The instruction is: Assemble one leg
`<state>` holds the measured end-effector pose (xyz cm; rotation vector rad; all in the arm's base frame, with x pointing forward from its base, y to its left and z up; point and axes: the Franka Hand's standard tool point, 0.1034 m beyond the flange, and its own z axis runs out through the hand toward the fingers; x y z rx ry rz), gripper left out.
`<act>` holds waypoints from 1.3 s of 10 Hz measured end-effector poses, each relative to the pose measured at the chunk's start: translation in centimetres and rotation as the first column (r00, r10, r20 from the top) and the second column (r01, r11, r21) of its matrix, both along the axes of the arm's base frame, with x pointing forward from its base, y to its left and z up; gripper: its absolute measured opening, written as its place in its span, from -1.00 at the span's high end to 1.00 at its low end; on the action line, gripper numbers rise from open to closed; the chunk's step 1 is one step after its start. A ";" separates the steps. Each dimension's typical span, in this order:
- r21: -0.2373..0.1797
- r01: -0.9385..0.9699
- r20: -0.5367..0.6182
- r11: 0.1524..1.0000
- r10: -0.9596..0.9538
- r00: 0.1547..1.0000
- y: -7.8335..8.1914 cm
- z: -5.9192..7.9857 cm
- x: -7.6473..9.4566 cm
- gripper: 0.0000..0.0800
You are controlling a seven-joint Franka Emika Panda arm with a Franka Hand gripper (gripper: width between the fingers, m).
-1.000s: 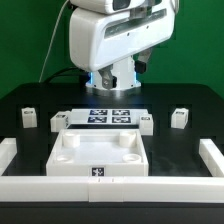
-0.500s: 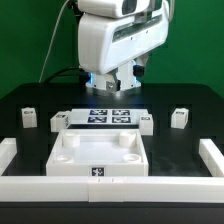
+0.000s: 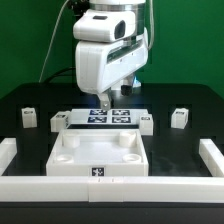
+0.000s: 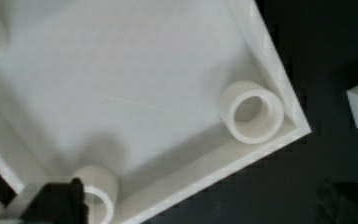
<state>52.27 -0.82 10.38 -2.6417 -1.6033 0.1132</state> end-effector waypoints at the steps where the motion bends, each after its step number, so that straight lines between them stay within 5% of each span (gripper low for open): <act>1: 0.000 0.000 0.000 1.000 0.000 1.000 0.0 0.0 0.0 -0.63; 3: 0.007 -0.114 0.038 0.994 0.113 0.993 -0.3 -0.5 0.0 -0.63; 7: 0.000 -0.272 0.040 0.962 0.272 0.962 0.0 -3.7 -3.6 -0.63; 11: -0.001 -0.268 0.043 0.963 0.268 0.962 0.0 -3.6 -3.4 -0.63; 13: 0.007 -0.398 0.056 0.917 0.397 0.916 -1.3 -5.1 -4.3 -0.63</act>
Offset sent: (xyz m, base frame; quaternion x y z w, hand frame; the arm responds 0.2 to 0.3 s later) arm -0.0371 0.0046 -0.0331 -0.0617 0.0499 -0.2317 0.9695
